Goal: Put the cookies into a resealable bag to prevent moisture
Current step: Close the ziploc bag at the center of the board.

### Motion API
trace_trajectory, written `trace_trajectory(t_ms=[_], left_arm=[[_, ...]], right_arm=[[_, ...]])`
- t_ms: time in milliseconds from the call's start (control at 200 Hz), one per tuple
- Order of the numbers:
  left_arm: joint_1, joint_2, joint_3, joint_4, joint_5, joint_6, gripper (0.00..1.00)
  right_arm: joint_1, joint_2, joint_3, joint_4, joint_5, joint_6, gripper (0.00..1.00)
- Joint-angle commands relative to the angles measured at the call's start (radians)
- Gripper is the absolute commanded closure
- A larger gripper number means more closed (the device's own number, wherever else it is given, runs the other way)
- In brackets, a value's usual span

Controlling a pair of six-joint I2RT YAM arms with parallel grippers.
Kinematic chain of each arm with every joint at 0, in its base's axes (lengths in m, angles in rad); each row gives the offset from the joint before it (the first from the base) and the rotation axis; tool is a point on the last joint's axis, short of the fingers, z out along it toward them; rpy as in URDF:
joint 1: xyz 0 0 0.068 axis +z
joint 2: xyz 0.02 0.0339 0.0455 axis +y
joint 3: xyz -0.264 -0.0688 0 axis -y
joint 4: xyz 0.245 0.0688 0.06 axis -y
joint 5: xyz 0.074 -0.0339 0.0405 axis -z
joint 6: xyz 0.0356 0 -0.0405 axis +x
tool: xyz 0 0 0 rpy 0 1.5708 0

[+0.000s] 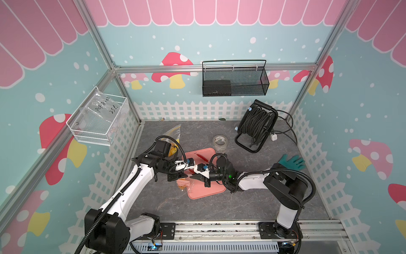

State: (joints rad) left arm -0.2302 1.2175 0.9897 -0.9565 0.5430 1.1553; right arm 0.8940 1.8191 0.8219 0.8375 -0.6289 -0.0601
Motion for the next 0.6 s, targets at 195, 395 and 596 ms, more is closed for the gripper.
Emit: trace_trajectory(t_ms=[195, 395, 596], left_arm=[[-0.023, 0.051, -0.01, -0.014, 0.006, 0.03, 0.59], [-0.016, 0.055, -0.007, -0.029, -0.004, 0.035, 0.64], [0.002, 0.055, 0.008, -0.052, 0.008, 0.04, 0.65]], right_arm=[[-0.016, -0.005, 0.033, 0.117, -0.064, 0.102, 1.0], [-0.03, 0.002, 0.004, 0.214, -0.088, 0.196, 1.0], [-0.045, 0.019, -0.015, 0.279, -0.119, 0.253, 1.0]])
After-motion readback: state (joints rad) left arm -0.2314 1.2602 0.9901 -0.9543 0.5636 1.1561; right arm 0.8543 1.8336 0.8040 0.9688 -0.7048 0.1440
